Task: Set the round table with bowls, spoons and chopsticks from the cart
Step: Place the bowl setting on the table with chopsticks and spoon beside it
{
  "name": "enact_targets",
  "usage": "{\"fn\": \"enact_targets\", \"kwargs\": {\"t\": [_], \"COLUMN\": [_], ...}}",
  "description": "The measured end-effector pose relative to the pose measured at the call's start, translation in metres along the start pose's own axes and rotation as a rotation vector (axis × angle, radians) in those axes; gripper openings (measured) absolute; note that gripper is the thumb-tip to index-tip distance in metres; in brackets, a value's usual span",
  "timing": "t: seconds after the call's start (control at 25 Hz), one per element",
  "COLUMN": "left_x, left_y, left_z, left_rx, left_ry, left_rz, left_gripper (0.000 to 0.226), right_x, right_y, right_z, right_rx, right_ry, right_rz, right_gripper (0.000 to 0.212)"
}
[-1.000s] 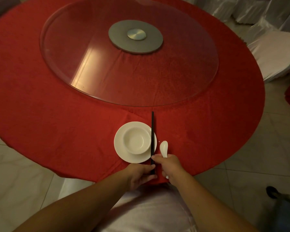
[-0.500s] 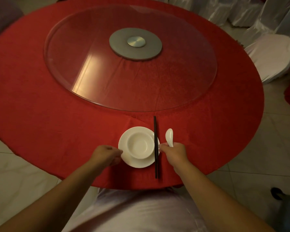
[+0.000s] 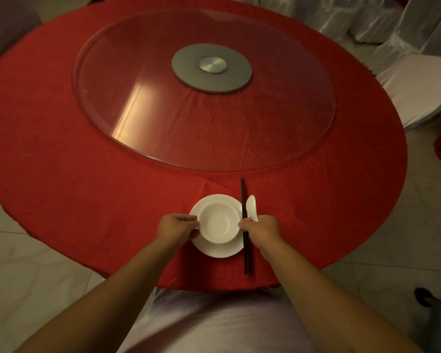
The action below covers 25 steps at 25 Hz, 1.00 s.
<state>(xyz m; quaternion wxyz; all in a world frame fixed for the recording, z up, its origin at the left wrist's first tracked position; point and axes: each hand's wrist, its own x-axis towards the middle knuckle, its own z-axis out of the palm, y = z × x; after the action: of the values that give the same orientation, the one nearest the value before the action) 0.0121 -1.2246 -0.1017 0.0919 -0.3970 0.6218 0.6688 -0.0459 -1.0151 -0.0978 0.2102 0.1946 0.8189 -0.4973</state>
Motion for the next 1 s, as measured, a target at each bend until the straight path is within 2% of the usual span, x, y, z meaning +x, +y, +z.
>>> {"fn": "enact_targets", "kwargs": {"t": [0.16,0.24,0.32,0.4,0.48,0.64,0.76,0.88,1.0], "left_x": [0.001,-0.006,-0.021,-0.038,-0.046,-0.051,-0.055,-0.057,-0.056], "left_y": [0.003,-0.002,-0.016,-0.035,-0.053,-0.071,-0.072,-0.07,-0.071], "left_z": [-0.004,-0.001,0.009,0.027,0.048,0.077,0.085,0.089,0.088], "left_rx": [0.003,0.055,0.14,0.194,0.17,0.131,-0.011,-0.102,-0.151], "left_ry": [0.069,0.116,0.018,-0.15,-0.238,-0.237,-0.267,-0.269,-0.279], "left_rz": [0.04,0.1,0.11,0.005,-0.119,-0.202,-0.258,-0.276,-0.302], "left_gripper": [0.009,0.014,0.02,0.024,0.029,0.019,0.019,0.006,0.014], "right_x": [-0.003,-0.002,-0.003,-0.006,-0.01,-0.019,-0.024,-0.03,-0.036], "right_y": [-0.001,0.002,0.01,0.021,0.033,0.047,0.05,0.051,0.048], "right_z": [-0.001,-0.009,-0.02,-0.029,-0.034,-0.032,-0.029,-0.029,-0.028], "right_rx": [0.033,0.069,0.083,0.075,0.066,0.042,0.088,0.143,0.151], "right_ry": [0.014,0.067,0.113,0.118,0.097,0.024,-0.013,-0.043,-0.087], "right_rz": [0.016,0.025,0.055,0.099,0.14,0.215,0.261,0.285,0.295], "right_gripper": [0.009,0.009,0.005,0.007,0.011,0.019,0.015,0.007,0.007]}}
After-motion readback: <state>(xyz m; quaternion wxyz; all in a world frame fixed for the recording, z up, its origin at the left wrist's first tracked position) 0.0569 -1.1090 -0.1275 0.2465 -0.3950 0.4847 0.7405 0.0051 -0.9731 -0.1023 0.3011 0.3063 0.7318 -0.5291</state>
